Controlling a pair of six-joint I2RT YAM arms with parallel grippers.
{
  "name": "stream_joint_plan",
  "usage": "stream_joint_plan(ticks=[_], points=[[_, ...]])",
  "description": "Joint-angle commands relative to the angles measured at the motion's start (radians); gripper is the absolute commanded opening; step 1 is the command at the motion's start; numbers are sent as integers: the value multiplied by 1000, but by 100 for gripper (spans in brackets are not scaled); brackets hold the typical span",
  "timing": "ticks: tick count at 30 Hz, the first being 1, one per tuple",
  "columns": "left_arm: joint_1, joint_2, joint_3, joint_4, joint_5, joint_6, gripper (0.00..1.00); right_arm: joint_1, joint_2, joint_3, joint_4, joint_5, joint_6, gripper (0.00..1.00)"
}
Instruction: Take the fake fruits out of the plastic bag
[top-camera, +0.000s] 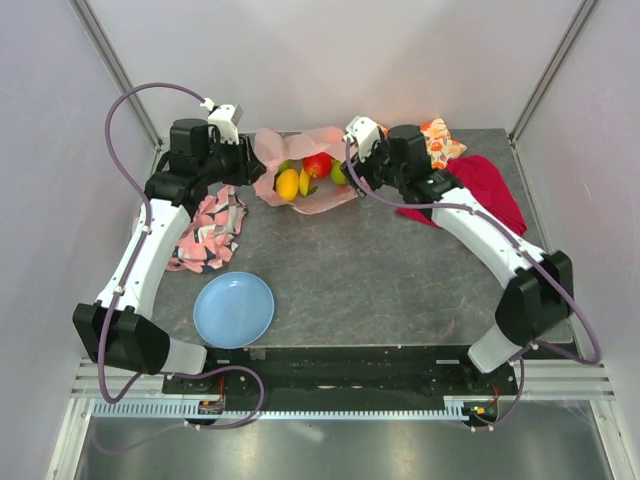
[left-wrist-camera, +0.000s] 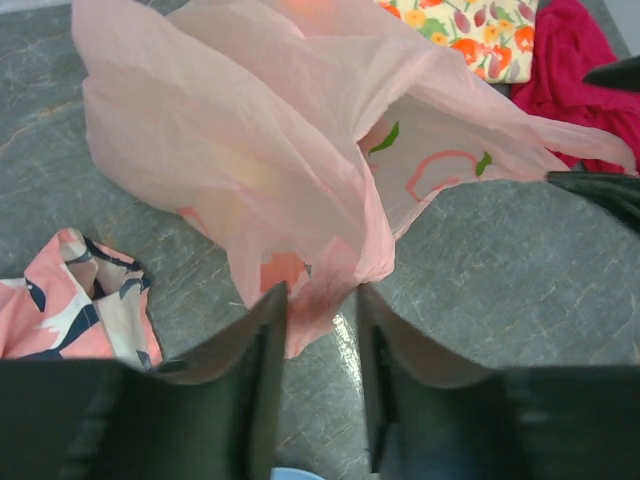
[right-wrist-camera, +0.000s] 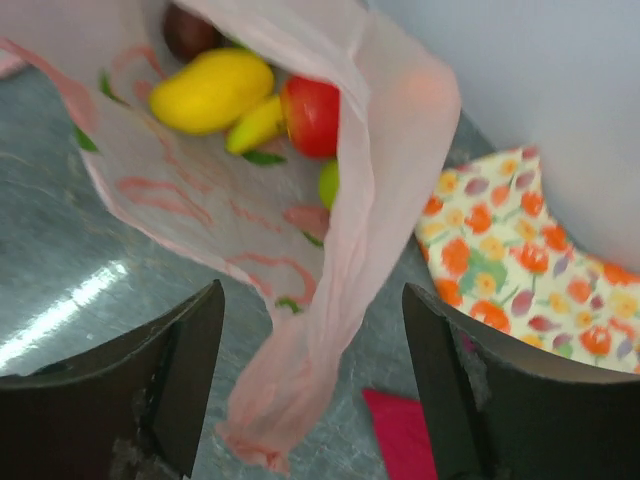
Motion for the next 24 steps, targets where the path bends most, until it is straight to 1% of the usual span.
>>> stream_joint_plan(ticks=[1, 4, 5, 7, 8, 9, 10, 11, 12, 13, 14, 15, 16, 18, 19, 22, 24], points=[[-4, -40, 27, 44, 79, -8, 47, 75, -231, 116, -36, -201, -2, 81], [-4, -41, 24, 50, 79, -2, 48, 153, -254, 67, -126, -307, -60, 78], [-3, -41, 22, 56, 76, 2, 47, 168, -245, 50, -180, -356, -98, 74], [-3, -43, 16, 61, 77, 8, 45, 204, -205, -2, -211, -391, -129, 71], [-3, -42, 14, 62, 76, 9, 43, 216, -188, -16, -214, -405, -148, 68], [-3, -41, 13, 62, 74, 9, 38, 231, -167, -22, -217, -423, -154, 66], [-3, -41, 11, 62, 73, 9, 32, 236, -108, 1, -243, -433, -163, 61], [-3, -43, 10, 62, 70, 9, 21, 244, -74, 21, -258, -453, -171, 58], [-3, -45, 8, 61, 68, 9, 17, 248, -6, 66, -275, -463, -175, 54], [-3, -48, 5, 62, 67, 11, 12, 256, 26, 85, -303, -471, -179, 46], [-3, -48, 2, 62, 59, 11, 4, 277, 57, 100, -307, -473, -174, 42], [-4, -51, -1, 61, 57, 9, 2, 294, 115, 125, -309, -471, -153, 38], [-3, -52, -1, 61, 56, 11, 2, 312, 141, 134, -310, -470, -137, 32], [-3, -55, -6, 64, 57, 8, 2, 374, 212, 146, -295, -433, -90, 27], [-3, -60, -9, 64, 57, 6, 2, 397, 238, 153, -274, -421, -74, 23], [-3, -72, -22, 64, 56, 2, 2, 466, 327, 166, -211, -372, 33, 18], [-3, -84, -36, 64, 54, -1, 2, 495, 384, 177, -168, -374, 94, 18]])
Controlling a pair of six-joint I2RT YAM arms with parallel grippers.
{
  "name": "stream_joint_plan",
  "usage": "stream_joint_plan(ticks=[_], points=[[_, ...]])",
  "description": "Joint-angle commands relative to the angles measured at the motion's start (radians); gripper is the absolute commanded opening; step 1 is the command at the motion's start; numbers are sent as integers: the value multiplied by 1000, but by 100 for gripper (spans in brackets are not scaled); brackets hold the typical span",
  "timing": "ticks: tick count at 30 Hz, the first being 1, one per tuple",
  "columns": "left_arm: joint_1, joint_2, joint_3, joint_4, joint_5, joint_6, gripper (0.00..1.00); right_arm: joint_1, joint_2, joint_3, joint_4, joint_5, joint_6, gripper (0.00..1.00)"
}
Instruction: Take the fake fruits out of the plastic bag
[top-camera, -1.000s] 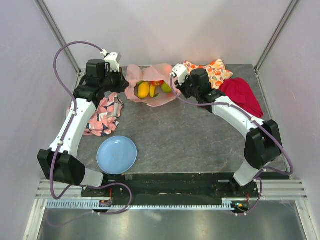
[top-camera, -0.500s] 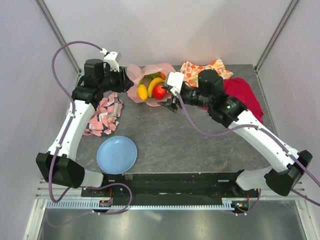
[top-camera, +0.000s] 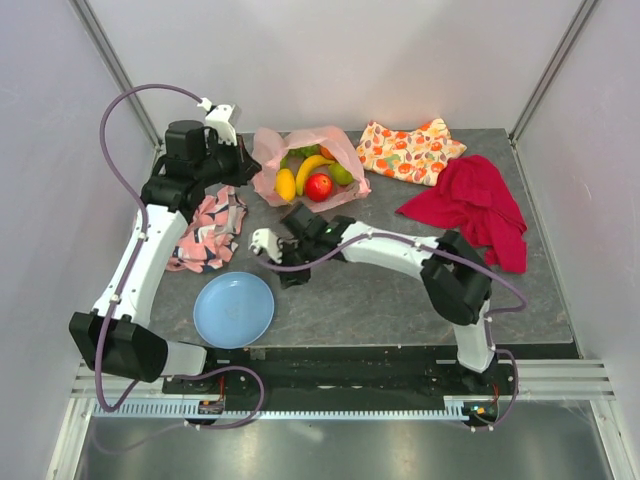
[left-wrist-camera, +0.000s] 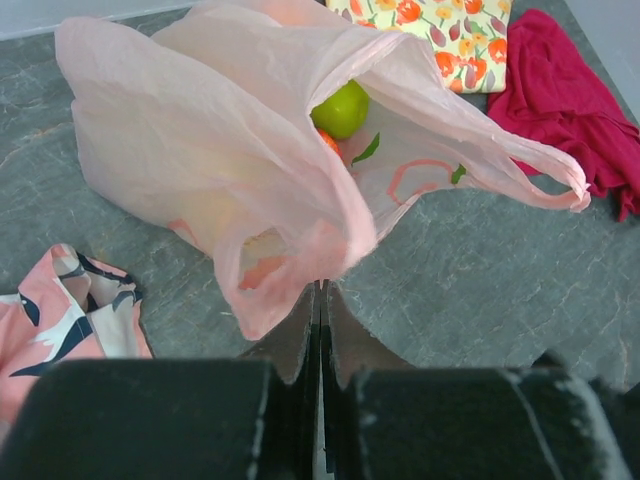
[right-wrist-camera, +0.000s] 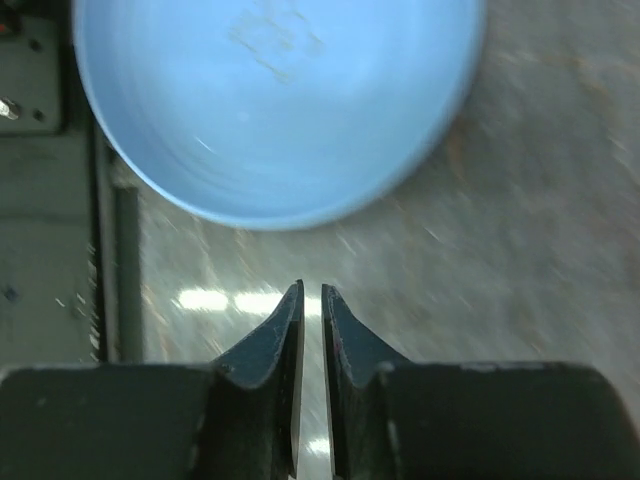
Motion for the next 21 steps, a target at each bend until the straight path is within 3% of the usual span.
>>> stream_joint_plan(ticks=[1, 7, 12, 15, 21], points=[[-3, -51, -26, 36, 12, -3, 2, 65, 67, 77, 139, 12, 183, 18], [-3, -80, -67, 36, 21, -12, 2, 131, 174, 117, 191, 69, 238, 17], [-3, -93, -64, 36, 30, -20, 2, 144, 222, 108, 164, 336, 333, 16], [-3, -93, -55, 37, 30, -15, 2, 136, 173, 37, 162, 532, 367, 12], [-3, -77, -33, 41, 44, -26, 2, 87, -8, -182, 159, 702, 326, 10]])
